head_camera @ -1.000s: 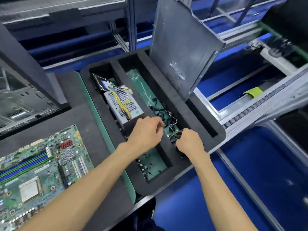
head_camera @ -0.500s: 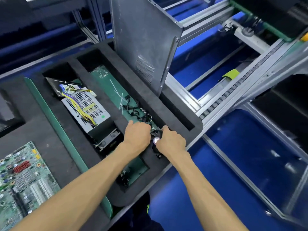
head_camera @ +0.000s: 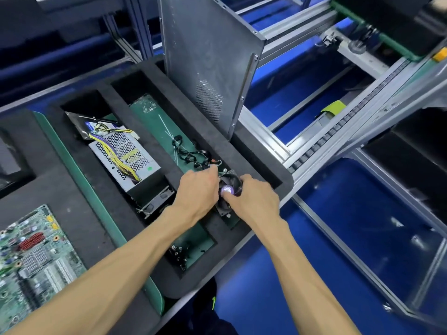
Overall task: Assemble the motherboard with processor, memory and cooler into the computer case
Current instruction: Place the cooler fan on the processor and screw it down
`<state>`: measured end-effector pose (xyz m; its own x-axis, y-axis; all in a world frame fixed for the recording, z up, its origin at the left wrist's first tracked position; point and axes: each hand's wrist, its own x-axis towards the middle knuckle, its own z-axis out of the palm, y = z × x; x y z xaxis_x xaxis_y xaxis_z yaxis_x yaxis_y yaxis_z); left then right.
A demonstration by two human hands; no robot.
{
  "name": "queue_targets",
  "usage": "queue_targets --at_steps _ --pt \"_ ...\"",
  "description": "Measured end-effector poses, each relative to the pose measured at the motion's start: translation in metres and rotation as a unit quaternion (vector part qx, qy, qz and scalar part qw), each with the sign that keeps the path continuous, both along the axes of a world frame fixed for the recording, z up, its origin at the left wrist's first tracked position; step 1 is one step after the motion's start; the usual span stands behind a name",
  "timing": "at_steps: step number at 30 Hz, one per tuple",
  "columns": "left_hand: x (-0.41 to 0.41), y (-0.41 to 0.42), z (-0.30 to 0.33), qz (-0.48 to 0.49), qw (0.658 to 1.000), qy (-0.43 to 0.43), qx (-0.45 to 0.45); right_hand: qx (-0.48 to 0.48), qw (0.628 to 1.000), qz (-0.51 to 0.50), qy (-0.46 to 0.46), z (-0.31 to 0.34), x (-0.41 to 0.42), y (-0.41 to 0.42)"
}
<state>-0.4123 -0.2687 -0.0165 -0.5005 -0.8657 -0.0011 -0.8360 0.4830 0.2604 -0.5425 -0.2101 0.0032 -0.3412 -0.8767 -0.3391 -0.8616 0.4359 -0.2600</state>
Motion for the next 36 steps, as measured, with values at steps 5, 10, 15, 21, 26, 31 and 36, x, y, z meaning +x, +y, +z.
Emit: queue_targets --at_steps 5,10,15,21,26,31,36 --pt "0.018 -0.007 0.04 0.022 0.994 0.101 -0.024 -0.118 0.984 -0.066 -0.115 0.029 -0.008 -0.006" --pt "0.037 -0.002 0.073 0.066 0.979 0.19 -0.046 -0.158 0.87 -0.139 -0.445 0.046 0.005 -0.011" --pt "0.079 0.005 0.098 0.1 0.974 0.197 -0.043 -0.18 0.804 -0.152 -0.547 0.046 0.039 -0.014" --pt "0.156 0.02 0.127 0.076 0.955 0.26 -0.118 -0.123 0.804 -0.102 -0.573 0.052 0.101 -0.02" --pt "0.219 0.048 0.137 -0.027 0.99 0.129 -0.039 -0.099 0.802 -0.019 -0.589 0.061 0.17 -0.023" --pt "0.28 0.076 0.142 0.039 0.997 0.066 0.004 -0.056 0.808 0.064 -0.584 0.066 0.239 -0.017" --pt "0.345 0.108 0.146 0.099 0.993 0.063 0.025 -0.029 0.821 0.13 -0.555 0.062 0.307 -0.002"
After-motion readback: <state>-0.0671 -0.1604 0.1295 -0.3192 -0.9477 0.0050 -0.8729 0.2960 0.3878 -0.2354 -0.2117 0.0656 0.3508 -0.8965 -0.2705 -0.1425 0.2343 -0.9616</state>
